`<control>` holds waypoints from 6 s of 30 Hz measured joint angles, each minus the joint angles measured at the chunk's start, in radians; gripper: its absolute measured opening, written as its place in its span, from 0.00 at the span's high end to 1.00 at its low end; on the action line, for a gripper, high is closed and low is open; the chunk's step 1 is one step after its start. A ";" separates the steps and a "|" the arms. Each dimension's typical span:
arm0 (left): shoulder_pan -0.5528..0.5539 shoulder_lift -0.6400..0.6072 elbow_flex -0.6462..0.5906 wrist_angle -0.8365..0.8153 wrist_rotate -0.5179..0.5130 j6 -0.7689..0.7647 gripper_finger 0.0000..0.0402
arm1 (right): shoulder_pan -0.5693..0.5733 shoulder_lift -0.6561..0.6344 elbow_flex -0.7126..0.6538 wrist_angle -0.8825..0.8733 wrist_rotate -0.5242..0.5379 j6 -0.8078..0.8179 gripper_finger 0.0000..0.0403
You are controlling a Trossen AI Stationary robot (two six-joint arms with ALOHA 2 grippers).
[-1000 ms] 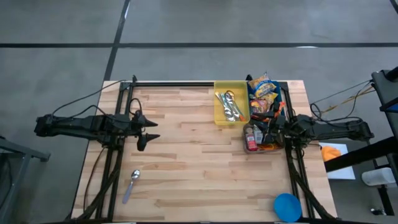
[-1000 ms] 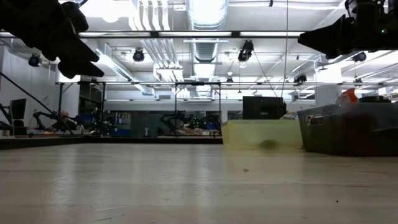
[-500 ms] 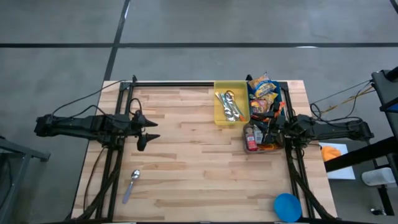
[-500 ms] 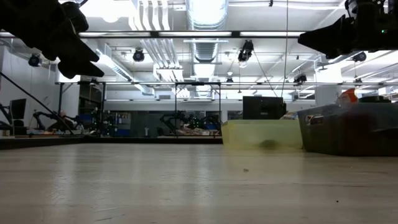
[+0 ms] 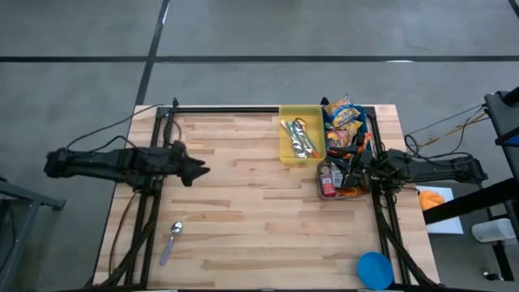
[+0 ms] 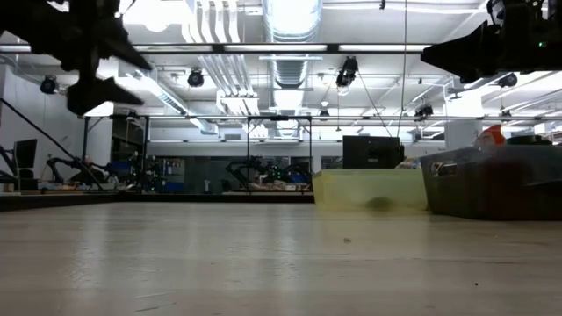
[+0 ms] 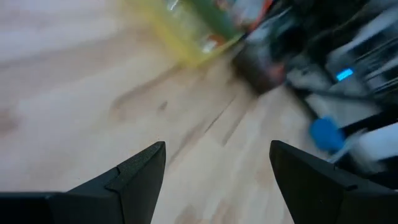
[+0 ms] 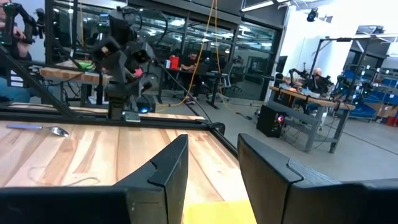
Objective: Pick & Place Food Item
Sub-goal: Put the violet spoon into the yellow bin
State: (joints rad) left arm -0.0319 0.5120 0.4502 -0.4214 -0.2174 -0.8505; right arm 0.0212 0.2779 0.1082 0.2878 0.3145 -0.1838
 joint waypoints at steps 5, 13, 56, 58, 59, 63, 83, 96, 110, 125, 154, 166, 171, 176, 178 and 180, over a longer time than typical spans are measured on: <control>0.000 0.102 0.108 -0.261 -0.004 -0.172 0.28 | 0.000 0.000 0.000 0.000 0.000 0.000 0.66; -0.041 0.396 0.279 -0.465 0.087 -0.327 0.28 | 0.000 0.000 0.000 0.000 0.000 0.000 0.66; -0.785 1.006 0.505 -0.623 0.458 -1.212 0.28 | 0.000 0.000 0.000 0.000 0.000 0.000 0.66; -0.785 1.025 0.504 -0.622 0.457 -1.201 0.28 | 0.000 0.000 0.000 0.000 0.000 0.000 0.66; -0.785 1.033 0.504 -0.622 0.457 -1.193 0.28 | 0.000 0.000 0.000 0.000 0.000 0.000 0.66; -0.785 1.054 0.492 -0.609 0.455 -1.172 0.28 | 0.000 0.000 0.000 0.000 0.000 0.000 0.66; -0.777 1.050 0.286 -0.367 0.458 -1.165 0.31 | 0.000 0.000 0.000 0.000 0.000 0.000 0.66; -0.771 1.052 0.287 -0.345 0.447 -1.165 0.72 | 0.000 0.000 0.000 0.000 0.000 0.000 0.66; -0.765 1.041 0.284 -0.367 0.435 -1.157 0.98 | 0.000 0.000 0.000 0.000 0.000 0.000 0.66; -0.756 0.981 0.280 -0.387 0.367 -1.168 0.98 | 0.000 0.000 0.000 0.000 0.000 0.000 0.66; -0.532 0.918 0.410 -0.501 0.072 -0.810 0.98 | 0.000 0.000 0.000 0.000 0.000 0.000 0.66; -0.419 0.918 0.481 -0.419 -0.272 -0.524 0.98 | 0.000 0.000 0.000 0.000 0.000 0.000 0.66; -0.345 0.918 0.480 -0.277 -0.378 -0.318 0.98 | 0.000 0.000 0.000 0.000 0.000 0.000 0.66; -0.262 0.918 0.480 -0.100 -0.420 -0.057 0.98 | 0.000 0.000 0.000 0.000 0.000 0.000 0.66; -0.225 0.918 0.480 -0.015 -0.420 0.049 0.98 | 0.000 0.000 0.000 0.000 0.000 0.000 0.66; -0.186 0.918 0.479 0.094 -0.422 0.154 0.98 | 0.000 0.000 0.000 0.000 0.000 0.000 0.66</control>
State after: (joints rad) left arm -0.2176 1.4305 0.9291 -0.3272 -0.6399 -0.6964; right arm 0.0212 0.2782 0.1081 0.2882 0.3145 -0.1837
